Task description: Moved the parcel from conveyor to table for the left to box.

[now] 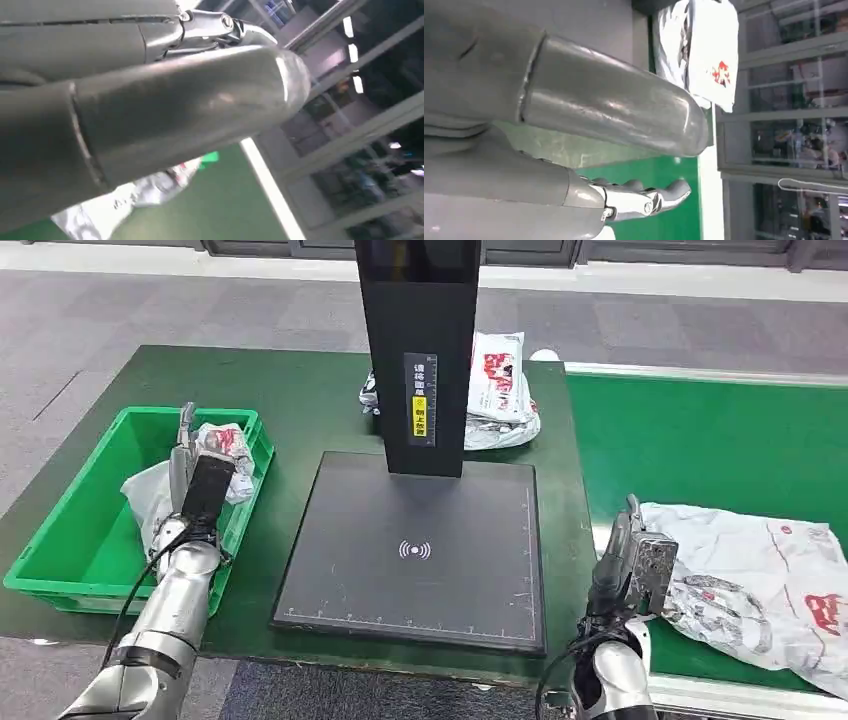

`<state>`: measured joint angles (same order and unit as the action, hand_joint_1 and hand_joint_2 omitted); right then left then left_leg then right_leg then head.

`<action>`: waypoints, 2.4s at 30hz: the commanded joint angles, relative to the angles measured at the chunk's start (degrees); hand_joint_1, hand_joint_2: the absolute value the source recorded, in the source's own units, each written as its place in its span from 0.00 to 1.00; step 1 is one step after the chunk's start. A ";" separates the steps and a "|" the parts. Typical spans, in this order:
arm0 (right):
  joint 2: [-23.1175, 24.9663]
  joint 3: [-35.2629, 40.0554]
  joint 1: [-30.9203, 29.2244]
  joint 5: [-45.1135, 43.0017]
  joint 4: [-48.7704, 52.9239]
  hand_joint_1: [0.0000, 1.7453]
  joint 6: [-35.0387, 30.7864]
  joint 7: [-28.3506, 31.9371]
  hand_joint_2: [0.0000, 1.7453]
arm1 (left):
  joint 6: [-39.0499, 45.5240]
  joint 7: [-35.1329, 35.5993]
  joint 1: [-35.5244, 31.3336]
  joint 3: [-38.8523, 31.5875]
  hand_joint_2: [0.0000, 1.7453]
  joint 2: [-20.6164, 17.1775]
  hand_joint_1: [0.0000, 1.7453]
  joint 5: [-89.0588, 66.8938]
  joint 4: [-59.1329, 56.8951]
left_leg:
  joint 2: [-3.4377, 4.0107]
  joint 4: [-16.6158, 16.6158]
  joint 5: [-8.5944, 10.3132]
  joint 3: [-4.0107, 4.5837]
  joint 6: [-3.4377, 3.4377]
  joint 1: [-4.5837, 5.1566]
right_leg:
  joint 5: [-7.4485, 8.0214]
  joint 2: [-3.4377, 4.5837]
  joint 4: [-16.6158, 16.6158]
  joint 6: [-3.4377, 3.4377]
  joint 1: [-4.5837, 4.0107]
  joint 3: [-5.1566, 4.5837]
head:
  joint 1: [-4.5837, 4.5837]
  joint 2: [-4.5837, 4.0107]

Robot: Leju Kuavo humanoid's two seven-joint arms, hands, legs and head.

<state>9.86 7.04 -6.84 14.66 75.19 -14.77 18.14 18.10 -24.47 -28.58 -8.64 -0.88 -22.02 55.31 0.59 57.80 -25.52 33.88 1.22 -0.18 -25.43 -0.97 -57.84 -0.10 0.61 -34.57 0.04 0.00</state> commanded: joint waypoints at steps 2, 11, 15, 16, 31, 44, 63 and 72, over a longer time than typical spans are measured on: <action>-5.24 -9.02 -6.92 10.09 -10.30 0.00 -9.11 -6.09 1.00 | -4.30 -1.19 1.65 16.27 0.00 6.73 0.00 4.29 0.42 | -0.31 -0.03 0.05 0.00 -0.09 0.00 | 0.01 -0.23 0.12 0.07 0.02 0.14 | 0.02 0.00; -9.31 -14.04 -8.36 27.74 -24.15 0.00 -15.55 -13.04 1.00 | -4.93 -3.24 0.05 25.25 1.00 12.43 0.00 7.02 -10.75 | -0.47 -0.19 0.02 -0.18 -0.23 -0.03 | 0.10 -0.31 0.49 0.18 0.09 0.47 | 0.00 0.00; -10.21 -15.05 -11.58 35.46 -31.39 0.00 -18.65 -18.22 1.00 | -5.05 -3.49 1.20 26.47 1.00 13.64 0.00 7.59 -11.63 | -0.08 0.01 -0.10 -0.04 -0.22 0.05 | 0.09 -0.04 0.21 0.16 0.15 0.19 | 0.00 0.00; -10.22 -15.34 -11.74 35.48 -31.94 0.00 -18.83 -17.81 1.00 | -4.88 -3.57 1.24 26.61 1.00 13.71 0.00 7.60 -11.74 | -0.06 -0.07 -0.08 -0.11 -0.23 0.09 | 0.11 0.00 0.27 0.16 0.18 0.23 | 0.00 0.00; -12.07 -17.80 -14.57 50.20 -46.68 0.00 -5.20 -31.41 1.00 | -3.98 -3.27 1.70 27.03 1.00 14.22 0.00 7.66 -13.86 | 0.01 -0.06 -0.12 -0.11 -0.24 0.08 | 0.08 0.14 0.28 0.20 0.14 0.22 | 0.00 0.00; -11.19 -17.51 -17.25 50.45 -52.06 1.00 4.98 -29.44 1.00 | -4.93 -2.89 1.99 25.83 1.00 13.49 0.00 9.40 -13.70 | 0.09 0.02 -0.14 -0.03 -0.25 0.09 | 0.06 0.19 0.16 0.19 0.17 0.10 | 0.00 0.00; -3.79 -6.53 -0.94 29.45 10.87 1.00 -25.23 -0.17 1.00 | 8.03 -4.09 2.81 20.90 1.00 12.35 0.00 3.88 -8.40 | -0.01 0.09 -0.09 0.10 -0.32 0.11 | 0.05 0.08 0.01 0.29 0.19 0.02 | 0.00 0.00; -3.97 15.73 -9.49 30.20 2.27 1.00 -16.22 -8.23 1.00 | 9.19 -6.24 -0.85 21.78 1.00 13.84 0.00 5.74 -8.66 | 0.29 0.14 -0.11 0.21 -0.32 0.05 | 0.13 0.38 0.00 0.32 0.16 -0.12 | 0.00 0.00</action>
<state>5.73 2.30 -9.40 44.26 79.77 -36.95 15.68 26.43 -30.01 -24.39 14.23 12.59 -17.96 48.96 0.58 57.86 -25.61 34.02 0.88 -0.10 -25.41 -0.97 -57.79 0.24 0.81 -34.54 0.04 0.00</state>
